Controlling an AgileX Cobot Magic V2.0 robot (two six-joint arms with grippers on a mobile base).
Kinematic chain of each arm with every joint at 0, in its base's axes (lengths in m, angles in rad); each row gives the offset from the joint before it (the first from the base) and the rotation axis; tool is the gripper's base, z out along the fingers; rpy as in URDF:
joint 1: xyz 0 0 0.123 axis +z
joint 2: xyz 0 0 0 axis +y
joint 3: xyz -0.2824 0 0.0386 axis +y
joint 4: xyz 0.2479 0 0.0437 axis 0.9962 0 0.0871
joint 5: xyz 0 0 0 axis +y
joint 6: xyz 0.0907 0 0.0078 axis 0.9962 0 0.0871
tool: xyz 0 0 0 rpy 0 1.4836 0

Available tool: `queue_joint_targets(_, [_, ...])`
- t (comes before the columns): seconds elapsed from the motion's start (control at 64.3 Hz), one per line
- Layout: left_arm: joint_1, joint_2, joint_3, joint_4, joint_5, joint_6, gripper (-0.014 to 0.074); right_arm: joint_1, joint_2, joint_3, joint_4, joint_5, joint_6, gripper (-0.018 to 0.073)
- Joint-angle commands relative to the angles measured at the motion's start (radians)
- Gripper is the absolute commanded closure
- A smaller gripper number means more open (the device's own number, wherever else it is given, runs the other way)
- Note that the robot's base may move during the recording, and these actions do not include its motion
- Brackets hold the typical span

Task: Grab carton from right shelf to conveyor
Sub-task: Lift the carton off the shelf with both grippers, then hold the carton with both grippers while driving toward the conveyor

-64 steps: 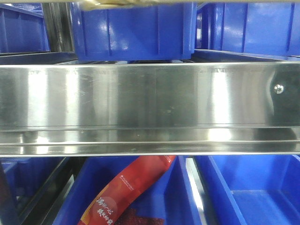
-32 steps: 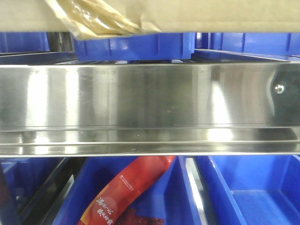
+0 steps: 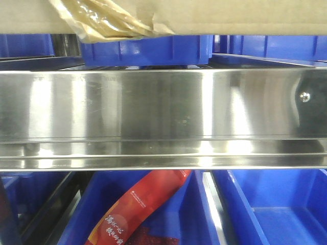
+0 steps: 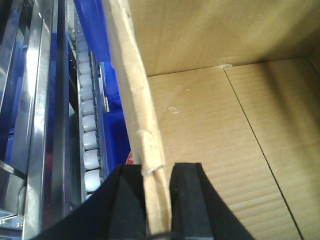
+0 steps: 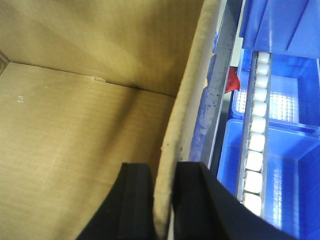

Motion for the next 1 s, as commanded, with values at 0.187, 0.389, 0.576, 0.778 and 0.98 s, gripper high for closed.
queue_joint_targets(0.187, [-0.014, -0.017, -0.005, -0.048, -0.047, 0.002, 0.0605, 0.002, -0.003, -0.003, -0.004, -0.066, -0.005, 0.0627])
queue_joint_targets(0.389, [-0.014, -0.017, -0.005, -0.048, -0.047, 0.002, 0.0605, 0.002, -0.003, -0.003, -0.004, -0.068, -0.005, 0.0627])
queue_joint_targets(0.576, [-0.014, -0.017, -0.005, -0.048, -0.047, 0.002, 0.0605, 0.002, -0.003, -0.003, -0.004, -0.068, -0.005, 0.0627])
queue_joint_targets(0.778, [-0.014, -0.017, -0.005, -0.048, -0.047, 0.002, 0.0605, 0.002, -0.003, -0.003, -0.004, -0.068, -0.005, 0.0627])
queue_joint_targets(0.98, [-0.014, -0.017, -0.005, -0.048, -0.047, 0.002, 0.0605, 0.002, -0.003, -0.003, -0.004, -0.068, -0.005, 0.0627])
